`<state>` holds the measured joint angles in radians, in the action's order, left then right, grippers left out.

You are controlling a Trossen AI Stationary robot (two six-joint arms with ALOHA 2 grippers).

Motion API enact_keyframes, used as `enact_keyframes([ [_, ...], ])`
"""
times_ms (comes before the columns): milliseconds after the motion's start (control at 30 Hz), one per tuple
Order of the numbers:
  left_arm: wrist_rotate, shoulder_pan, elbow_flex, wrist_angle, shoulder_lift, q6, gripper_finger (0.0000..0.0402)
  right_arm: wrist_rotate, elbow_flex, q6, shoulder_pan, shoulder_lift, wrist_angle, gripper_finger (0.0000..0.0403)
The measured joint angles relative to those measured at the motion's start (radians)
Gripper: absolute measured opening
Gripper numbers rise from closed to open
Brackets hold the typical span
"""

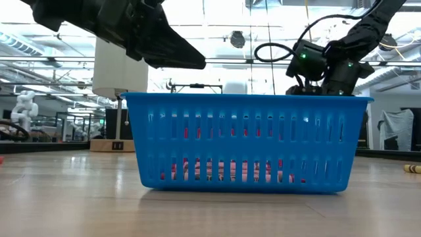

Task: Sort crayons
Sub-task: Put the red crayon into the blue bin

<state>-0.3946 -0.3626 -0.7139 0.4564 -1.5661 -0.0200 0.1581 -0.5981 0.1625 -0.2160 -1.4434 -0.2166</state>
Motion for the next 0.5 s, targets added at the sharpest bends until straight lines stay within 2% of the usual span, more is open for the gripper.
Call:
enact_keyframes([
  [167,0.0,0.0,0.0,-0.029,0.0,0.0,0.0157,0.134,0.004,-0.044,0.007,0.119,-0.042,0.0003],
  [333,-0.004,0.0,0.001,-0.043,0.0,0.0,0.0157,0.143,0.003,-0.151,0.058,0.256,-0.078,0.0002],
  [500,-0.008,0.0,0.001,-0.047,0.0,-0.001,0.0157,0.121,0.003,-0.268,0.183,0.357,-0.06,0.0001],
])
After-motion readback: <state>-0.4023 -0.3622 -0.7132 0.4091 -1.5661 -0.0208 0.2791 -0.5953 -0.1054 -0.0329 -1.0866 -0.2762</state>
